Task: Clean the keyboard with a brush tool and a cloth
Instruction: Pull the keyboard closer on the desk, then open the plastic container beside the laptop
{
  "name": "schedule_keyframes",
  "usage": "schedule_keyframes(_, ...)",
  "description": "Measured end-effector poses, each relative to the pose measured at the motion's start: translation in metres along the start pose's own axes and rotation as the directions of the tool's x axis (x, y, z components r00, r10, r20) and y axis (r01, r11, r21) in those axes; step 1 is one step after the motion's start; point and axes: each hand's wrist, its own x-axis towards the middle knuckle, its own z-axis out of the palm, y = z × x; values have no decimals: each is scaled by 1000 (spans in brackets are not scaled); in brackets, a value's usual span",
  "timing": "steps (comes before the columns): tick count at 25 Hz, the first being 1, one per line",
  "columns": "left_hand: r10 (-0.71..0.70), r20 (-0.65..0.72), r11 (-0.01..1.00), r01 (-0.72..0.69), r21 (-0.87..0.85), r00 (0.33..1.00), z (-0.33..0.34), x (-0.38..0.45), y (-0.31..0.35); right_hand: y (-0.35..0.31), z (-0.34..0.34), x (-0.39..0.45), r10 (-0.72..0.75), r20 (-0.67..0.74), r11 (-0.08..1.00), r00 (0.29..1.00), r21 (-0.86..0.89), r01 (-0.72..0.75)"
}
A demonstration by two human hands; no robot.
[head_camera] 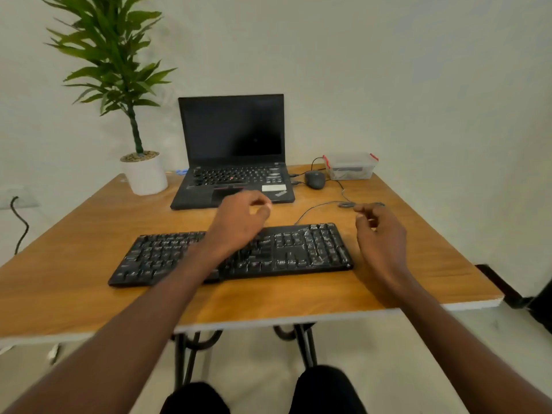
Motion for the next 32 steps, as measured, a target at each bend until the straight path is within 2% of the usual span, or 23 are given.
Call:
schedule_keyframes(5, 16, 310, 986, -66, 150, 951, 86, 99, 37, 19, -3, 60, 28, 94, 994, 995, -111, -18)
schedule_keyframes(7, 38, 369, 974, -116, 192, 929, 116, 131, 43, 29, 1, 89, 26, 84, 989, 996, -145, -14)
schedule_keyframes(9, 40, 347, 984, -96, 148, 937, 142, 156, 48, 42, 7, 118, 52, 73, 988, 996, -151, -41)
schedule_keyframes(11, -14, 251, 999, 26, -45, 968, 163, 176, 53, 57, 13, 146, 121, 65, 988, 991, -109, -113)
schedule_keyframes(13, -131, 118, 949, 159, -271, 984, 174, 193, 59, 69, 21, 172, 234, 78, 972, 969, 1, -235)
schedule_keyframes(15, -248, 52, 887, 249, -389, 967, 180, 213, 61, 80, 28, 200, 361, 106, 916, 927, 146, -374)
schedule_keyframes(18, -337, 135, 802, 359, -477, 932, 185, 237, 57, 106, 45, 247, 433, 161, 835, 887, 297, -462)
schedule_keyframes(21, -332, 241, 752, 410, -515, 912, 192, 257, 47, 133, 61, 279, 435, 196, 777, 879, 411, -476)
schedule_keyframes(23, -333, 249, 746, 416, -520, 909, 198, 266, 41, 125, 58, 275, 426, 217, 744, 878, 468, -477)
schedule_keyframes(28, -364, 276, 570, 447, -689, 890, 212, 279, 32, 118, 49, 271, 392, 276, 698, 877, 532, -480)
schedule_keyframes(32, -331, 230, 639, 396, -659, 915, 187, 243, 73, 114, 30, 248, 405, 232, 648, 884, 609, -457)
